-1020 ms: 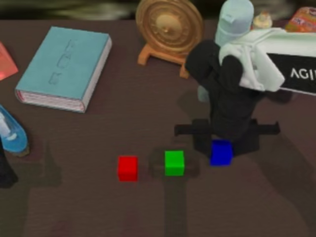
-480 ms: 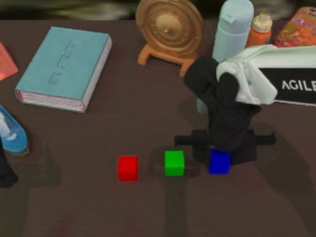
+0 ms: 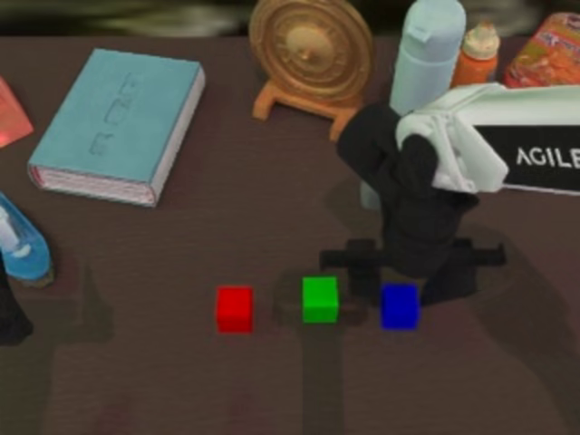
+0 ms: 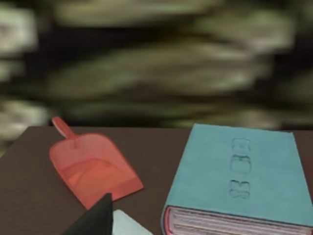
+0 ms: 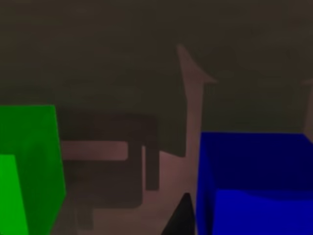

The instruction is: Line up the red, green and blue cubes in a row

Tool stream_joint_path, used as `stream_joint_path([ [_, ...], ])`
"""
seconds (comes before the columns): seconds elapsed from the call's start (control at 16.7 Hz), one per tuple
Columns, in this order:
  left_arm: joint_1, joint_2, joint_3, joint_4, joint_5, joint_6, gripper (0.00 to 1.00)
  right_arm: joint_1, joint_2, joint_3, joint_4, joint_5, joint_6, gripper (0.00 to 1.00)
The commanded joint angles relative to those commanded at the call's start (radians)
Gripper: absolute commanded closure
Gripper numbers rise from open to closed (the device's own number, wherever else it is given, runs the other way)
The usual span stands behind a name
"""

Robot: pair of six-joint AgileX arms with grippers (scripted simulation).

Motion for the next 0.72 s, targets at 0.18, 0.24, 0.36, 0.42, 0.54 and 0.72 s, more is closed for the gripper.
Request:
stream_joint_path([
  [0.18,0.0,0.0,0.0,0.0,0.0,0.0,0.0,0.0,0.0,0.0,0.0,0.0,0.0,0.02],
  [0.24,0.0,0.0,0.0,0.0,0.0,0.0,0.0,0.0,0.0,0.0,0.0,0.0,0.0,0.0],
  [0.36,0.0,0.0,0.0,0.0,0.0,0.0,0.0,0.0,0.0,0.0,0.0,0.0,0.0,0.0],
  [0.42,0.0,0.0,0.0,0.0,0.0,0.0,0.0,0.0,0.0,0.0,0.0,0.0,0.0,0.0],
  [0.54,0.0,0.0,0.0,0.0,0.0,0.0,0.0,0.0,0.0,0.0,0.0,0.0,0.0,0.0],
  [0.72,0.0,0.0,0.0,0.0,0.0,0.0,0.0,-0.002,-0.001,0.0,0.0,0.0,0.0,0.0],
])
